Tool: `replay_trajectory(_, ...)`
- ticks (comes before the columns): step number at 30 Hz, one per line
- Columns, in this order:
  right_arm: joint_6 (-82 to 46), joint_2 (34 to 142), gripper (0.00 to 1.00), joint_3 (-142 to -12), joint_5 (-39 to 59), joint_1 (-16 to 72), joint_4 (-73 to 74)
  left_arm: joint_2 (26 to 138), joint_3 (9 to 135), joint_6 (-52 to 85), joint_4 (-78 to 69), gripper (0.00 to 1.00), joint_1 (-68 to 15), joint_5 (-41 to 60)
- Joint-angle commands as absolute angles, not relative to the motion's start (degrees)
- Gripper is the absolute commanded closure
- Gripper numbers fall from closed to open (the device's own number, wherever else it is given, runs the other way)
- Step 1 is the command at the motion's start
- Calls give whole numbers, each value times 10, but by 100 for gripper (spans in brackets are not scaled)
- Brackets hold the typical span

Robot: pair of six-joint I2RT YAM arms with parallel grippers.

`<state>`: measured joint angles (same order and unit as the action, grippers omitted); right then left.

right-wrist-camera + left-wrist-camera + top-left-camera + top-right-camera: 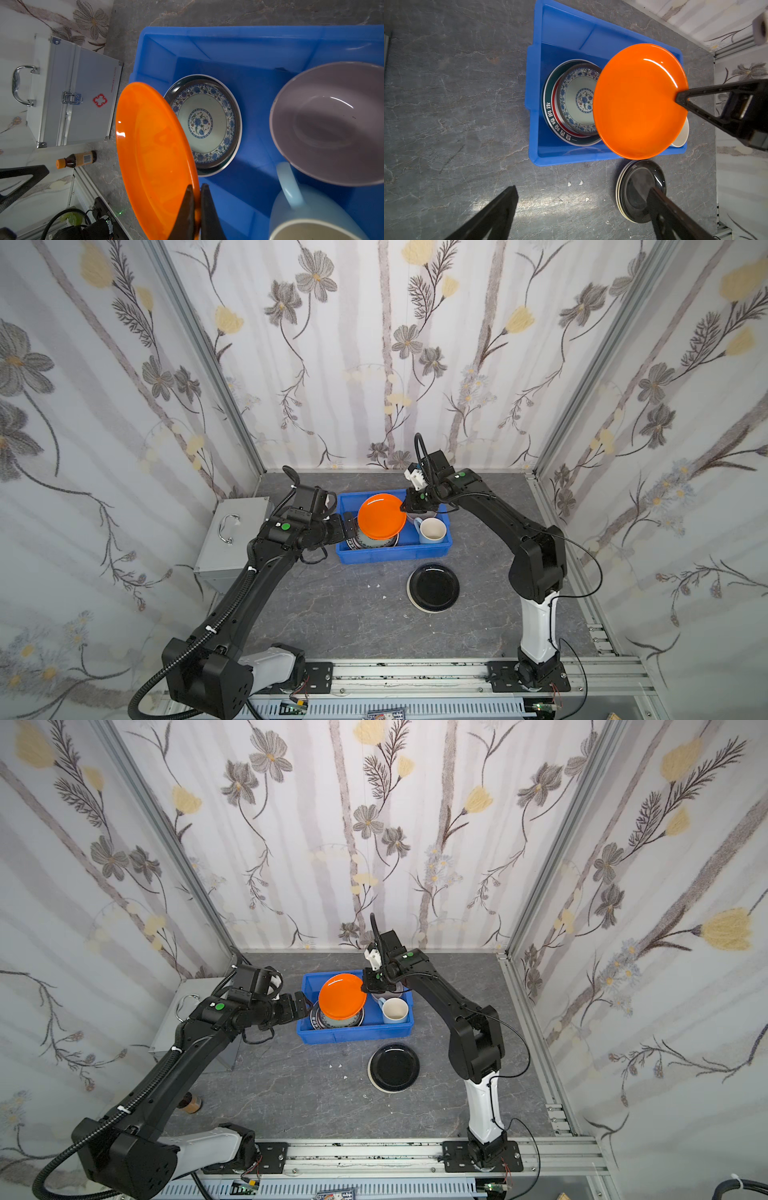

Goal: Place the mixed dishes into the plastic bin
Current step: 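Carry the orange plate into the bin and lower it onto the plates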

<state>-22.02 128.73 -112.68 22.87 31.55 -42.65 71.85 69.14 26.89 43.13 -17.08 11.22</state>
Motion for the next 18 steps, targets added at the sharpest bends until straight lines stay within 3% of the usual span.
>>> replay_trajectory(1,-220,1333,95,-1171,235,321,-442,740,699,247,401,0,-156,148)
replay_trajectory(18,-238,1467,93,-1261,248,324,-443,828,730,225,375,0,-108,216)
